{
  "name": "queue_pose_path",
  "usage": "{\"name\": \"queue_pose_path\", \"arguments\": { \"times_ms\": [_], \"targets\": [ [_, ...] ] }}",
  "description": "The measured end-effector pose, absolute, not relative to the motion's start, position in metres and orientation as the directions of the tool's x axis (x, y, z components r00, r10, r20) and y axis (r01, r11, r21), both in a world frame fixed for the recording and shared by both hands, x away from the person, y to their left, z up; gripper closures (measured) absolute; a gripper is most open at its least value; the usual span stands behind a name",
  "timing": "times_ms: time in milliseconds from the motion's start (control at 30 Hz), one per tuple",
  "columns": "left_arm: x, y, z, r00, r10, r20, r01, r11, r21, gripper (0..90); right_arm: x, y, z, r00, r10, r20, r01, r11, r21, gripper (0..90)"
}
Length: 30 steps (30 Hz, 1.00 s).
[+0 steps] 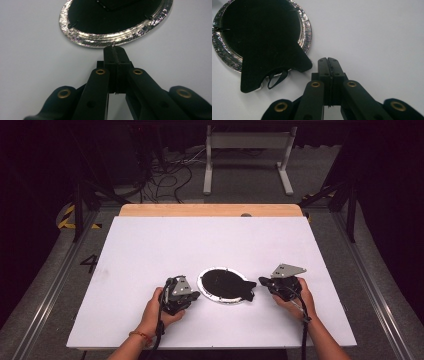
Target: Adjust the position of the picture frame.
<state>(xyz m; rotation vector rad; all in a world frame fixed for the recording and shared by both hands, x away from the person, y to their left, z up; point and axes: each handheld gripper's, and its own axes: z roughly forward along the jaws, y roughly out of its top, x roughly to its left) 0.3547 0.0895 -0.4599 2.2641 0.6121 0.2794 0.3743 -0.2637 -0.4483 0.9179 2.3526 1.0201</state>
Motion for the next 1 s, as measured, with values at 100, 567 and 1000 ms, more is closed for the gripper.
{"name": "queue_pose_path", "arguments": {
  "times_ms": [100, 567, 1000],
  "targets": [
    [0.357, 0.08, -0.461, 0.874, 0.486, 0.023, 0.323, -0.615, 0.719, 90.0, 0.375, -0.261, -0.45, -0.693, 0.713, -0.104, 0.408, 0.507, 0.759, 90.0],
    [0.356, 0.069, -0.466, 0.89, 0.456, 0.002, 0.305, -0.599, 0.74, 89.8, 0.378, -0.254, -0.459, -0.709, 0.695, -0.119, 0.401, 0.536, 0.742, 90.0],
    [0.363, 0.073, -0.466, 0.86, 0.509, 0.034, 0.324, -0.597, 0.734, 89.0, 0.368, -0.253, -0.458, -0.737, 0.666, -0.113, 0.388, 0.554, 0.737, 90.0]
  ]
}}
